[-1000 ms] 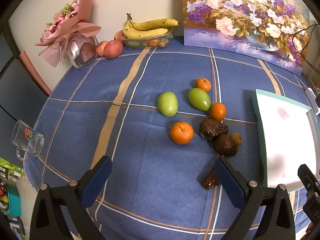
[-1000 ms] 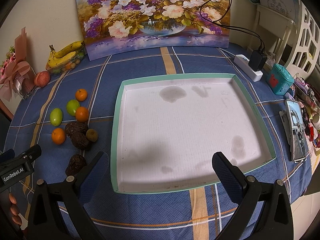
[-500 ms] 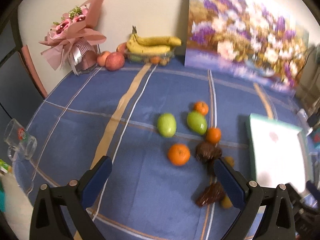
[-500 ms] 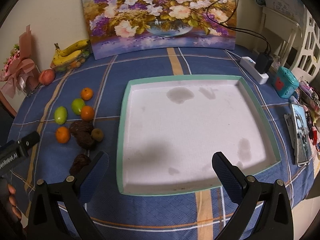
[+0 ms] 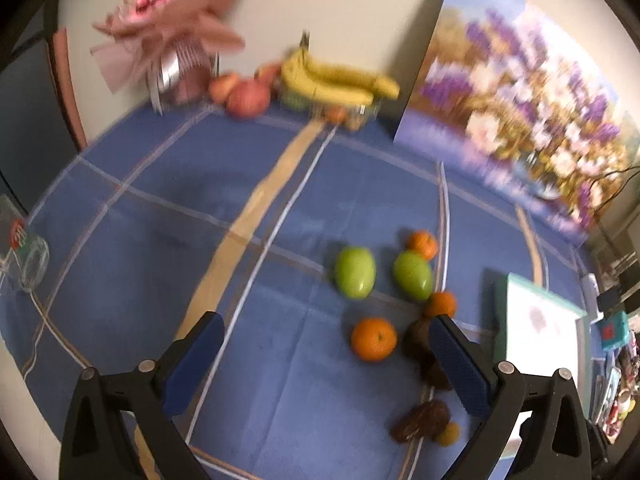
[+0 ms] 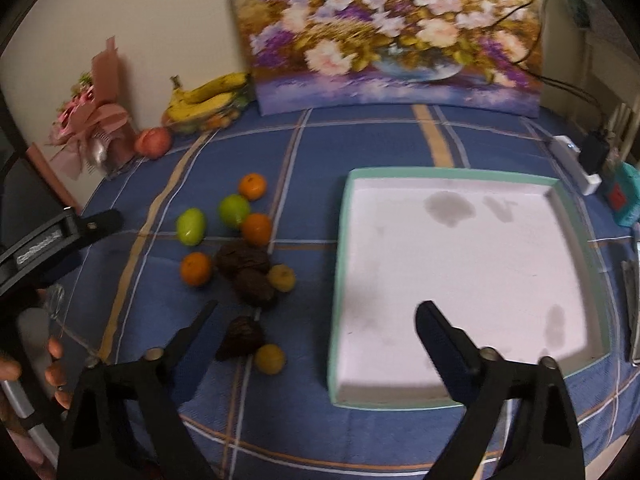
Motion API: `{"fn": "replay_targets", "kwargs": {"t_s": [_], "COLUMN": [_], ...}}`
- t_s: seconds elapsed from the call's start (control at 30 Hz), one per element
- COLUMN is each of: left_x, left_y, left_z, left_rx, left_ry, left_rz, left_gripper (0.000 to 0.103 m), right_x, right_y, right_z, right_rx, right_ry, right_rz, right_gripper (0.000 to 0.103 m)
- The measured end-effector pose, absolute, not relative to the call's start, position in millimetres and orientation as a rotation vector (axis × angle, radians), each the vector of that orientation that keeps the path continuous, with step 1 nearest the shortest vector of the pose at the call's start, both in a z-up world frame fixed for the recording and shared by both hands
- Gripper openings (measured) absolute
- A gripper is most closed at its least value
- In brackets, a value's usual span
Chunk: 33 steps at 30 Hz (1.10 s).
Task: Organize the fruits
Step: 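Grasp a mandarin orange with the left tool while the right tool grasps a small tan fruit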
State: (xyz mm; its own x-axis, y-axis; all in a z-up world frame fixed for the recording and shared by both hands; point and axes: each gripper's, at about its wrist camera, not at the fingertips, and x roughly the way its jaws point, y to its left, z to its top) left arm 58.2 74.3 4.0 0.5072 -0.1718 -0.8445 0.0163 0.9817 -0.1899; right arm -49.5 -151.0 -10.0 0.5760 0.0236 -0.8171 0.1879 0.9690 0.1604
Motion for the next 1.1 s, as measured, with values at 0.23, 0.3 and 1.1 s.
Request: {"fn": "replay_targets", "kwargs": {"t_s": [0.23,0.3,1.1], "left_x": [67,71,103], "left_y": [64,62,39], "left_z": [-15,-20,-79], "left_rx": [-0.198,-0.215,-0.31], "left_ry": [1.131,1.161,1.359], "left_rz": [-0.165,-0.19,-0.268], "left_gripper": [0.097,0.092,0.041], "right_x": [-42,-40,-26], "right_y": [-136,-132,-110], "right_z": [-26,-31,-79], "right_rx": [0.268,0.266,0.241], "right_ry": [1.044,1.073,1.285], "right_rz": [-0.008,0.018,0.093], "right_gripper": [0.073,0.062,0.025]}}
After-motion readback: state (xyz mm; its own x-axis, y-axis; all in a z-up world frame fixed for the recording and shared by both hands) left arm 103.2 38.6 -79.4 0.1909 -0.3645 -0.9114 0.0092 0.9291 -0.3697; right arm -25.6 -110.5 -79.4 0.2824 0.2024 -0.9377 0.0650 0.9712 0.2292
